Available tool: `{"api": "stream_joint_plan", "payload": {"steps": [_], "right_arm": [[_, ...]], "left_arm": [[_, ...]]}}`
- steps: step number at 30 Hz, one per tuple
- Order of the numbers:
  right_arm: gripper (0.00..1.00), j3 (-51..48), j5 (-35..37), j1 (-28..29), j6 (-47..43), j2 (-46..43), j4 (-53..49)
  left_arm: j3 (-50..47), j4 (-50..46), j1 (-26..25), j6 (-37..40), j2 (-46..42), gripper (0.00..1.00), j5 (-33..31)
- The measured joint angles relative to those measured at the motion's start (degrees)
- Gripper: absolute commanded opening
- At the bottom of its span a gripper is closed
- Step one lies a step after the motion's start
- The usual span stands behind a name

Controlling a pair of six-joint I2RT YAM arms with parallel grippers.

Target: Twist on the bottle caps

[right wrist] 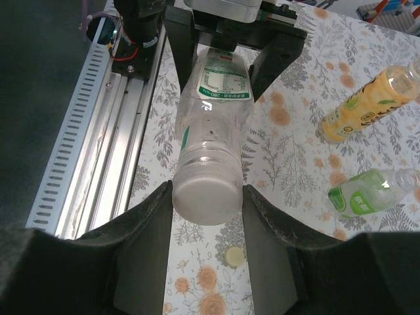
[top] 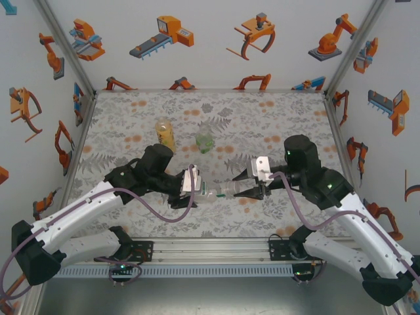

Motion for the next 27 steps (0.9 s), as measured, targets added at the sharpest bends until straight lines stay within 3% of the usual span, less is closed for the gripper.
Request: {"api": "stream_joint_plan", "payload": {"steps": [14,20,27], "right_arm": [[0.0,-5.11,1.77,0.0,16.48,-2.97,9.44],[0.0,-8.96,6.49,0.0,32.7,-3.17,15.47],[0.0,-16.85,16.33,0.11,57.81,-6.25,26.67]], "left_arm": [[0.0,-0.39,0.0,-0.02,-0.28,0.01,-0.42],[-0.11,-1.6,0.22,-0.39,-0.46,0.01,-3.15],[-1.18,-0.72,0.28,-2.19,-1.49,0.01,-7.41]]}}
